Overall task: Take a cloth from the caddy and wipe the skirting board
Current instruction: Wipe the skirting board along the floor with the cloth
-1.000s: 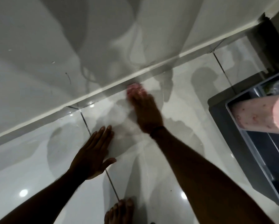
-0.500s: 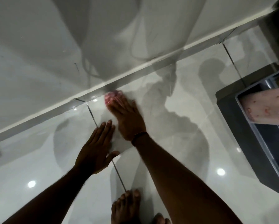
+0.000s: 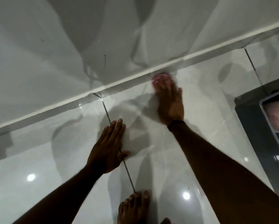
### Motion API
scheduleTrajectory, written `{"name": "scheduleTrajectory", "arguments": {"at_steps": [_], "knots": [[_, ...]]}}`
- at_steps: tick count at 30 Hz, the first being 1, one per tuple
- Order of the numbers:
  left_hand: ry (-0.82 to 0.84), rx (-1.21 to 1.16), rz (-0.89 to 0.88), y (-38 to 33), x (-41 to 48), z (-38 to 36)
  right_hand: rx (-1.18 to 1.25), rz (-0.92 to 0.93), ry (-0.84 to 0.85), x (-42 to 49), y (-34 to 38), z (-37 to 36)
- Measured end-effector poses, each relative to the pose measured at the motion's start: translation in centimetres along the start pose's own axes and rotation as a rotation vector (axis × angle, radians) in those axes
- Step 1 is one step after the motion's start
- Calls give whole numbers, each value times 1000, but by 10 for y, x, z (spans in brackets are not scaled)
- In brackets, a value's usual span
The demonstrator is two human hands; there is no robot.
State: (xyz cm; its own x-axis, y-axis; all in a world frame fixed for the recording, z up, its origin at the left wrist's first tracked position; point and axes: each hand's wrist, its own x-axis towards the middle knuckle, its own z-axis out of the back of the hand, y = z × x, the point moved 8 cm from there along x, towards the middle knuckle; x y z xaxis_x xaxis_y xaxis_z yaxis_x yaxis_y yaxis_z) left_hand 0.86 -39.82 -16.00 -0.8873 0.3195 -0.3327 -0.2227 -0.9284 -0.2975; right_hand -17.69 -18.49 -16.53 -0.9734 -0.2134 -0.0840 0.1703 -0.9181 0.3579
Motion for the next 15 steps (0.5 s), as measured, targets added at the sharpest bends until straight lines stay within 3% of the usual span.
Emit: {"name": "scheduleTrajectory", "arguments": {"at_steps": [2, 4, 10, 15], "knots": [[7, 4, 4, 0, 0, -2, 30, -203, -58, 0, -10, 14], [7, 10, 9, 0, 0, -3, 50, -237, -121, -5, 23, 17], [10, 41, 3, 0, 0, -3, 51, 281, 159, -40, 122, -26], [-8, 49, -25, -3, 2, 2, -132, 316, 147, 3, 30, -1]]}}
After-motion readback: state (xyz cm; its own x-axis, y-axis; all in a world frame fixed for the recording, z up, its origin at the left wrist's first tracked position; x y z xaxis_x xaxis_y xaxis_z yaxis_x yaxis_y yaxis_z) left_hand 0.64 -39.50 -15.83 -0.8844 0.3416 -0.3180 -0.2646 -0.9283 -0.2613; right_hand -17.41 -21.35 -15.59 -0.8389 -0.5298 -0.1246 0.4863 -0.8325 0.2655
